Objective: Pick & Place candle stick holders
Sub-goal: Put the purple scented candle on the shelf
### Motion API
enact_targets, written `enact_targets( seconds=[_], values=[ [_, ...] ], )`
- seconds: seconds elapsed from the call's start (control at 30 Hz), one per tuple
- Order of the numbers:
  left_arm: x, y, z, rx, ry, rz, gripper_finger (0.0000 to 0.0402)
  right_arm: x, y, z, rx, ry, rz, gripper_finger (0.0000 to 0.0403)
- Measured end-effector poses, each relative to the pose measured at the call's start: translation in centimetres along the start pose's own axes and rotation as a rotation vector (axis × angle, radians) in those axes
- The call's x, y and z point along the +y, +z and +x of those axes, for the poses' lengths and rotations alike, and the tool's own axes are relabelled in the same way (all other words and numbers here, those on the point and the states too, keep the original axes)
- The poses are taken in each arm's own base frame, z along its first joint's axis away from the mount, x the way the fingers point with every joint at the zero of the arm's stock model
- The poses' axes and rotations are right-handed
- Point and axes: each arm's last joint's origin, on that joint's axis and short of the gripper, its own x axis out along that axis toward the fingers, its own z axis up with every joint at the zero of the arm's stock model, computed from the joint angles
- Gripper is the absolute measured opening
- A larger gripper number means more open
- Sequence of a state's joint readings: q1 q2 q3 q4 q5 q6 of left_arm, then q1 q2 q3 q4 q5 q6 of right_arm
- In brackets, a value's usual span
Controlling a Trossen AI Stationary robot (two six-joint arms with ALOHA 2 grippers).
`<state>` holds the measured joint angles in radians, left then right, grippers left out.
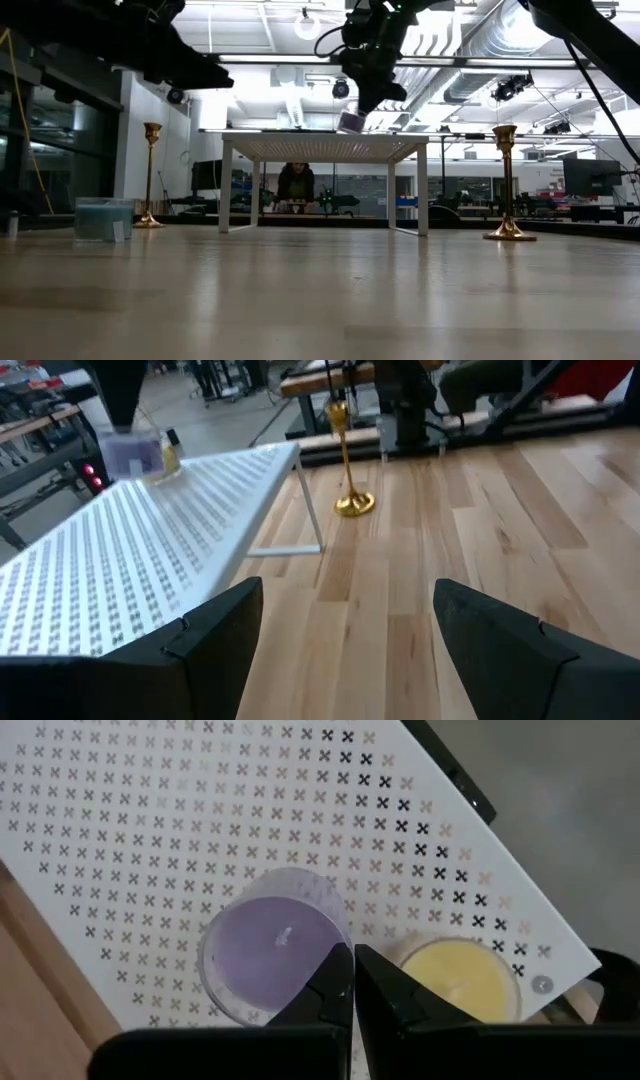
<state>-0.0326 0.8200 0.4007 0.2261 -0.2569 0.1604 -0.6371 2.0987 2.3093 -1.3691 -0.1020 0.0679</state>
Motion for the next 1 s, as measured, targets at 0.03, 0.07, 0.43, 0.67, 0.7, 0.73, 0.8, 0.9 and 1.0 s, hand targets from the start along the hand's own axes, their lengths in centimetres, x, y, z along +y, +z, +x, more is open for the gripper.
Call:
enact_targets(
  seconds=[0.03,0.07,0.43,0.67,0.7,0.73,0.8,0.9,1.0],
  values=[
    [0.0,-0.1,0.0,0.005,-0.001,0.001,0.0289,0.1,-0.1,0.0,0.005,-0.001,0.003,0.0000],
    [0.0,-0.1,0.0,0.006,-0.001,0.001,0.0289,0.2,-0.1,0.0,0.013,-0.001,0.006,0.0000],
    [0.0,-0.1,0.0,0.013,-0.002,-0.006,0.0289,1.4,-1.6,0.5,0.157,-0.087,0.040,0.0000],
    [0.0,-0.2,0.0,0.019,-0.004,-0.007,0.0289,1.5,-2.0,0.4,0.196,-0.130,0.053,0.0000],
    [0.0,-0.2,0.0,0.019,-0.004,-0.009,0.0289,1.5,-2.0,0.4,0.197,-0.131,0.054,0.0000],
    [0.0,-0.2,0.0,0.019,-0.005,-0.010,0.0289,1.4,-2.0,0.4,0.199,-0.133,0.054,0.0000],
    [0.0,-0.2,0.0,0.019,-0.007,-0.011,0.0289,1.4,-2.0,0.4,0.198,-0.136,0.055,0.0000],
    [0.0,-0.2,0.0,0.019,-0.007,-0.013,0.0289,1.5,-2.0,0.4,0.200,-0.128,0.063,0.0000],
    [0.0,-0.2,0.0,0.019,-0.007,-0.027,0.0289,1.5,-2.0,0.4,0.198,-0.129,0.087,0.0000]
  ],
)
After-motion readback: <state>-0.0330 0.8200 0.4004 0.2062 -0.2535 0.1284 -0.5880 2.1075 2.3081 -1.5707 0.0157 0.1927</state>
